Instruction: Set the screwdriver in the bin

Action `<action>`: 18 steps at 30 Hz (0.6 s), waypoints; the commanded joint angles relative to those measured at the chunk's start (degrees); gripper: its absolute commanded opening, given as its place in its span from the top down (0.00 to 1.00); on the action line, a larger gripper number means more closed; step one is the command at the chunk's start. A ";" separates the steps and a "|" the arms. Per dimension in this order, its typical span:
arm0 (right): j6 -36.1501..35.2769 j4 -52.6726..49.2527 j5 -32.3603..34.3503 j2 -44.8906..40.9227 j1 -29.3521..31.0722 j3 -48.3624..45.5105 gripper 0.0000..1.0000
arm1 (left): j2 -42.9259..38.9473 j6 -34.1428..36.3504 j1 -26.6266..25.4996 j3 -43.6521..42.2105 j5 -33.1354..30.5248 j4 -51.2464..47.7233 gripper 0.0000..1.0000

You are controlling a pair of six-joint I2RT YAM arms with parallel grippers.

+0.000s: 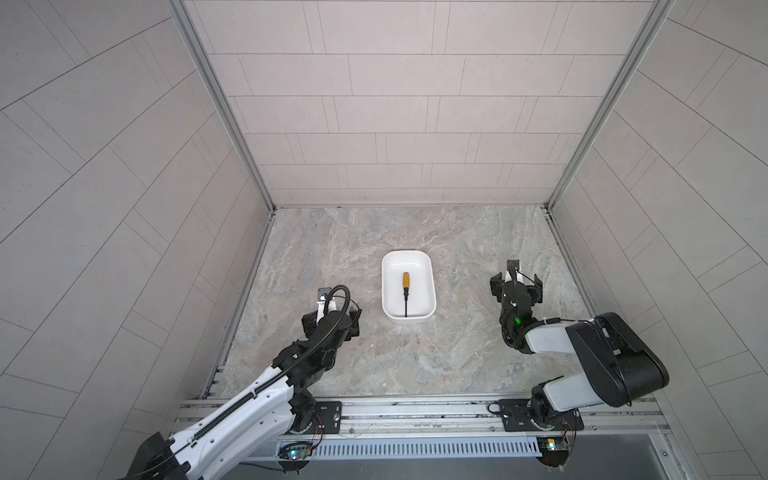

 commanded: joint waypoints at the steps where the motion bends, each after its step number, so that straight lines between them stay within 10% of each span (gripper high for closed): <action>1: -1.37 6.00 -2.37 3.36 -1.55 1.31 0.01 | 0.33 0.39 0.04 -0.82 -0.89 0.77 0.00; 18: 5.68 1.98 -7.83 5.19 -7.10 2.61 0.01 | 9.10 2.27 0.05 1.24 3.59 3.30 0.00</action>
